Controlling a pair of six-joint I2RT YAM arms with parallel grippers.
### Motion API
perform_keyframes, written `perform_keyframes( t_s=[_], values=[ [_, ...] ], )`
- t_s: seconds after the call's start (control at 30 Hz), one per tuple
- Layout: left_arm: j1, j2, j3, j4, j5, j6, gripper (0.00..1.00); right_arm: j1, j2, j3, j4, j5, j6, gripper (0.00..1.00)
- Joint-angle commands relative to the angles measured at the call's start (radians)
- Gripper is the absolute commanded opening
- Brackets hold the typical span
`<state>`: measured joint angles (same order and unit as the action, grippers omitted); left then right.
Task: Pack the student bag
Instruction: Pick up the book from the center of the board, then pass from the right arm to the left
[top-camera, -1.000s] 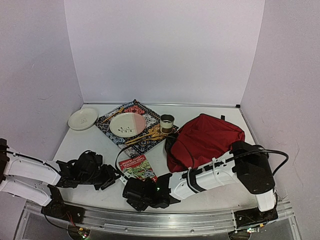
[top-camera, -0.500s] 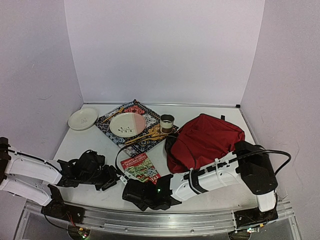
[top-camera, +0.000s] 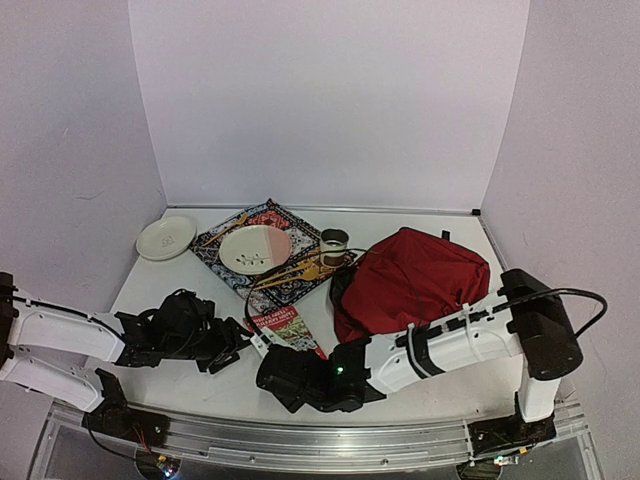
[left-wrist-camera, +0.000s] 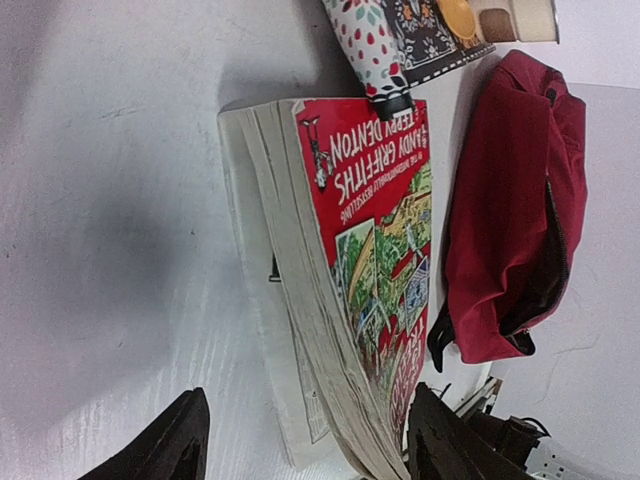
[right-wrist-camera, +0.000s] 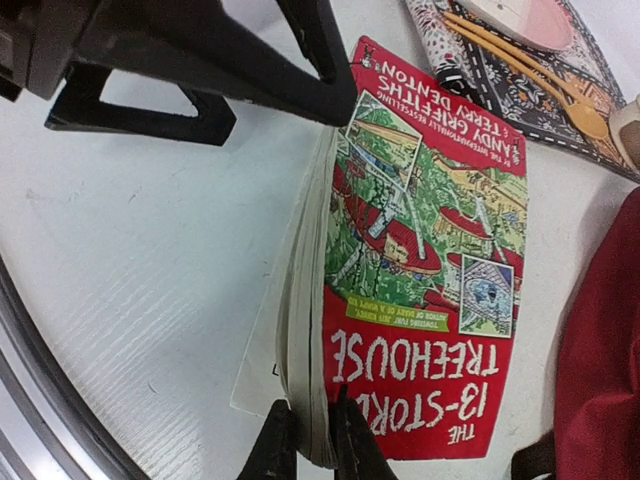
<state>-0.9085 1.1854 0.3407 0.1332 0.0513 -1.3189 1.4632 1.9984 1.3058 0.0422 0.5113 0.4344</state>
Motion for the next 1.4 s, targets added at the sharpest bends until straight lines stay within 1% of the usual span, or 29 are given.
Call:
perform_keyframes(
  t_s=[0.0,0.2,0.33,0.57,0.73,0.9,1.03,1.17,1.3,1.37],
  values=[
    [0.003,0.008,0.065,0.033,-0.016,-0.027,0.69,-0.006,-0.120,-0.054,0.061,0.046,0.060,0.00],
    [0.003,0.021,0.085,0.051,-0.011,-0.048,0.70,-0.006,-0.167,-0.097,0.122,0.043,0.068,0.00],
    [0.003,0.032,0.117,0.058,-0.005,-0.046,0.67,-0.006,-0.163,-0.099,0.134,0.039,0.067,0.00],
    [0.003,0.118,0.163,0.083,0.021,-0.044,0.65,-0.006,-0.165,-0.103,0.150,0.034,0.064,0.00],
    [0.002,0.183,0.182,0.117,0.042,-0.049,0.62,-0.006,-0.164,-0.105,0.163,0.032,0.060,0.00],
    [0.002,0.220,0.199,0.136,0.044,-0.054,0.56,-0.006,-0.157,-0.102,0.177,0.023,0.054,0.00],
    [0.002,0.218,0.200,0.146,0.043,-0.059,0.43,-0.006,-0.151,-0.097,0.182,0.012,0.052,0.00],
    [0.001,0.197,0.185,0.153,0.024,-0.070,0.25,-0.006,-0.151,-0.095,0.188,0.004,0.049,0.01],
    [0.002,0.170,0.166,0.158,0.025,-0.081,0.06,-0.006,-0.160,-0.090,0.188,-0.019,0.041,0.10],
    [0.002,0.150,0.157,0.159,0.028,-0.081,0.00,-0.006,-0.169,-0.091,0.189,-0.031,0.032,0.21]
  ],
)
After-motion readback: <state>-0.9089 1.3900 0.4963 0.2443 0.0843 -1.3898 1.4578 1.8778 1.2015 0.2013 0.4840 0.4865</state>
